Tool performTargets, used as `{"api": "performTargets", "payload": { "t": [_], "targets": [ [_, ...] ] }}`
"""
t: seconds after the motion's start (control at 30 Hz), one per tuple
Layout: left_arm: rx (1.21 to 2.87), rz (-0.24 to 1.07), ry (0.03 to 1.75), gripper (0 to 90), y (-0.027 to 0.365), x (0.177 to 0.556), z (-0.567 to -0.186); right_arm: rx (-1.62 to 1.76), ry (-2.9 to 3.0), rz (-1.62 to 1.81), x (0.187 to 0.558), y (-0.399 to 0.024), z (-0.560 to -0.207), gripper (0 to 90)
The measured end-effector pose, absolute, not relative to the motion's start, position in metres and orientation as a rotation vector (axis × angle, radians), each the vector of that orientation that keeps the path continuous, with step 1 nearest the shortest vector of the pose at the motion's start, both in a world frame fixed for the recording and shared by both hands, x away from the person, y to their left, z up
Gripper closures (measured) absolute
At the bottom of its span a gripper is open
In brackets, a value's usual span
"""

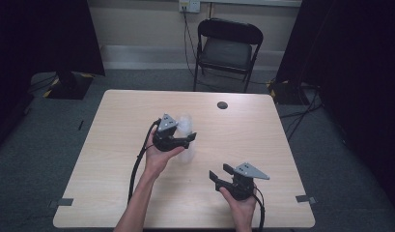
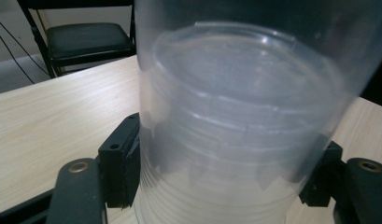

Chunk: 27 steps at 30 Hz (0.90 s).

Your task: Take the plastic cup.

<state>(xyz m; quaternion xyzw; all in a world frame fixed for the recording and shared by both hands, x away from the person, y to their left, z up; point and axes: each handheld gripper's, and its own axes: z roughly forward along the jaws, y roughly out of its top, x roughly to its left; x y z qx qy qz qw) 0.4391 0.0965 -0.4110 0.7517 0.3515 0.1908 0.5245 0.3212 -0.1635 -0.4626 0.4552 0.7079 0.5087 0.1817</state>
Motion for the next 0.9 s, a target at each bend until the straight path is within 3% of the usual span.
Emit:
{"api": "performTargets", "payload": {
  "t": [0.9],
  "targets": [
    [1.728, 0.476, 0.837, 31.5, 0.100, 0.436, -0.386, 1.282, 1.997, 1.445, 0.320, -0.164, -0.462, 34.9]
  ]
}}
